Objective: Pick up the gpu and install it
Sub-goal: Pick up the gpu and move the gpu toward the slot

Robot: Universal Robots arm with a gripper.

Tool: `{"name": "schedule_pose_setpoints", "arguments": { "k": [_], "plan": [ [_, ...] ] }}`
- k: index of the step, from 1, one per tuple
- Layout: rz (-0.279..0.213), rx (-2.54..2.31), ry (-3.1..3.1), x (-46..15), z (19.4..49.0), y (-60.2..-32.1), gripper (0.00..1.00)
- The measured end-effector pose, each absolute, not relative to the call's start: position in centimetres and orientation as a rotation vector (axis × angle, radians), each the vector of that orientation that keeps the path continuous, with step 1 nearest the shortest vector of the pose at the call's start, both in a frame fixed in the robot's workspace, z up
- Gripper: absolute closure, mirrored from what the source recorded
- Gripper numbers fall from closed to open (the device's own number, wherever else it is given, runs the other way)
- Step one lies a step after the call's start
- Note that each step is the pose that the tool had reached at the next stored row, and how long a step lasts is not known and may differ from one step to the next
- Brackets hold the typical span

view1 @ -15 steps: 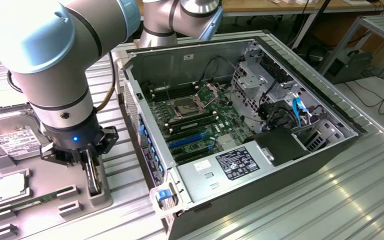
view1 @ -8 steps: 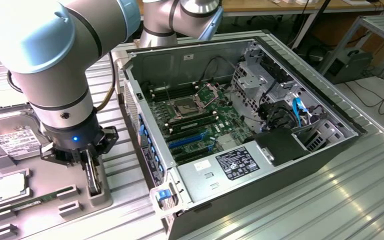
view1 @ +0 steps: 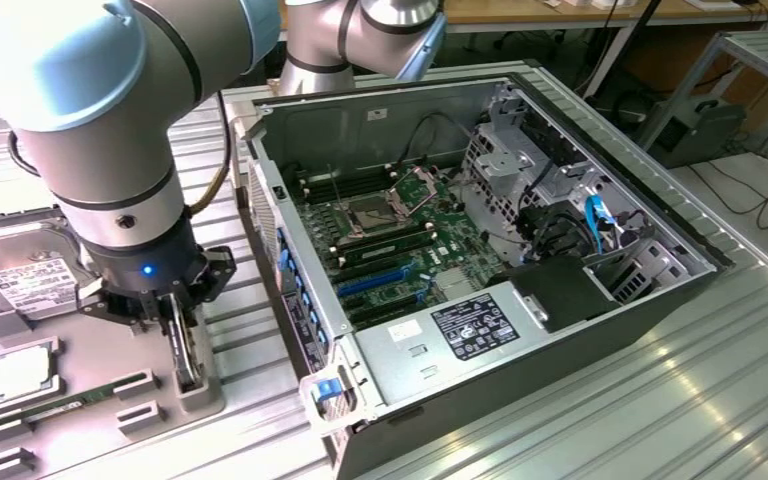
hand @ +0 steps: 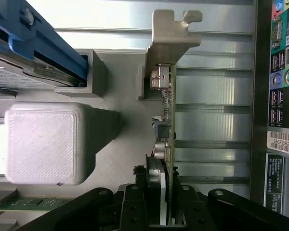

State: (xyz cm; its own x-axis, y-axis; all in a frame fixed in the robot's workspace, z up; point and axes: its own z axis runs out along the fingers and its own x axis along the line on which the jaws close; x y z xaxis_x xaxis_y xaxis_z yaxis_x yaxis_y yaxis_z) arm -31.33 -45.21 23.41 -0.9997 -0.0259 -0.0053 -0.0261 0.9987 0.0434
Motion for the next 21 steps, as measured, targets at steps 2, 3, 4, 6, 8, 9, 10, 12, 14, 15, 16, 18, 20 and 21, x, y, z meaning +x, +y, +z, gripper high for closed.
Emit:
{"name": "schedule_pose_setpoints", "arguments": {
  "k": [2, 3, 4, 6, 8, 9, 10, 12, 14, 15, 16, 18, 20, 21],
  "plan": [
    [0.068, -0.041, 3.136, -31.3, 24.2, -45.2, 0.72],
    [0.068, -0.041, 3.136, -31.3, 24.6, -45.2, 0.72],
    [0.068, -0.041, 3.136, -31.3, 24.9, -45.2, 0.72],
    [0.068, -0.041, 3.136, -31.3, 25.7, -45.2, 0.72],
    [0.068, -0.041, 3.136, -31.3, 26.3, -45.2, 0.72],
    [0.068, -0.041, 3.136, -31.3, 26.6, -45.2, 0.72],
    [0.068, -0.041, 3.136, -31.3, 27.0, -45.2, 0.72],
    [0.068, -0.041, 3.136, -31.3, 27.6, -45.2, 0.72],
    [0.068, -0.041, 3.136, -31.3, 28.2, -45.2, 0.72],
    [0.068, -0.041, 3.136, -31.3, 28.6, -45.2, 0.72],
    [0.068, -0.041, 3.136, -31.3, 29.0, -45.2, 0.72],
    [0.068, -0.041, 3.136, -31.3, 29.7, -45.2, 0.72],
    [0.068, -0.041, 3.136, -31.3, 30.4, -45.2, 0.72],
    [0.068, -0.041, 3.136, -31.3, 30.8, -45.2, 0.72]
  ]
}}
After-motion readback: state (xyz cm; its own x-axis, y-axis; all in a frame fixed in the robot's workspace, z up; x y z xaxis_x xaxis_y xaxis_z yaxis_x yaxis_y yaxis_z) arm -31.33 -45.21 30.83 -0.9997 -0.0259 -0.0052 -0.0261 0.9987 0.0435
